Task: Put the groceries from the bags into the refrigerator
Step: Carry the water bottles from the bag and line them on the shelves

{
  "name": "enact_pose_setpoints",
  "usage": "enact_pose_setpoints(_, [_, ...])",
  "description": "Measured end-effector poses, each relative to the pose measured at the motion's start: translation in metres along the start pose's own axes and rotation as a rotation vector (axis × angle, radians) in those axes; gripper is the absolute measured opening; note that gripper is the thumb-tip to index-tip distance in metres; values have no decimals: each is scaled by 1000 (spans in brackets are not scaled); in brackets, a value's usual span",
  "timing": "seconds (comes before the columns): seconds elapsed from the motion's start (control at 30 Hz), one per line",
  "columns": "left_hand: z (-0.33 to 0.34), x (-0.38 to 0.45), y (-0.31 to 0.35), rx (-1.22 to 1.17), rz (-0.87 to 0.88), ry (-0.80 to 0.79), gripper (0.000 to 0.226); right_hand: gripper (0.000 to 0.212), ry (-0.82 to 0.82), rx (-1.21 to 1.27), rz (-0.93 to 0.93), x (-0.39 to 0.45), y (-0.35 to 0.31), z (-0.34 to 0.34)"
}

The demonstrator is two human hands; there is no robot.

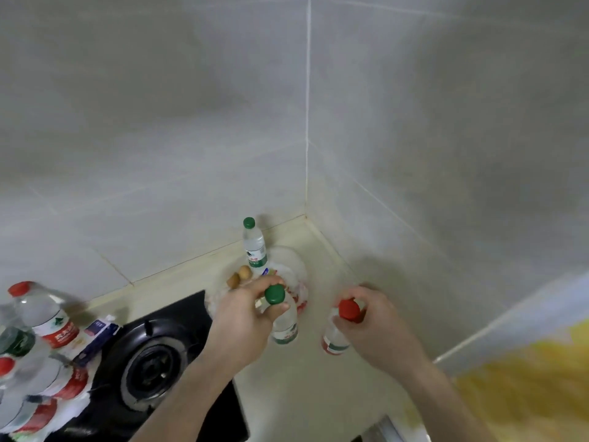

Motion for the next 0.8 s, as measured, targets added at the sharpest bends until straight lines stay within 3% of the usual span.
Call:
enact_pose_setpoints(0.53, [52,-70,135,-17,492,-270,34,24,448,18,225,-197,9,-91])
enact_pose_setpoints(0.8, [98,-188,241,-129,752,-458,34,22,726,5,315,-366,15,-156])
Point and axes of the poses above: each hand's wrist, its own x-axis towards the middle knuckle, its own z-axis out of the palm, y = z × x, the point moved 3 cm from there along x, towards the middle knuckle, and after that the axes turned 13 degrees about x, right-handed, at the moved point
